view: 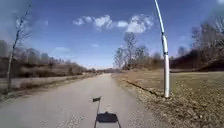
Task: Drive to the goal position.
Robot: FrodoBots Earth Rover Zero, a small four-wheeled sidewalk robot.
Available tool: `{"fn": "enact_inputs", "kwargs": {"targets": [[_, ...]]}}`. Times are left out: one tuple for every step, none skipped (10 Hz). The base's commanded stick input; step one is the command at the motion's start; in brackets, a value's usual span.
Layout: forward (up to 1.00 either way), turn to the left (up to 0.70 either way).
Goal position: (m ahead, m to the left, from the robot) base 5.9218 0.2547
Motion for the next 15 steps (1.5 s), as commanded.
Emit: {"fn": "enact_inputs", "kwargs": {"targets": [[1.0,0.0],[1.0,0.06],[1.0,0.27],[1.0,0.27],[1.0,0.14],[1.0,0.0],[1.0,0.0],[1.0,0.0],[1.0,0.05],[1.0,0.2],[1.0,0.07],[1.0,0.0],[1.0,0.0],[1.0,0.0],[1.0,0.0]]}}
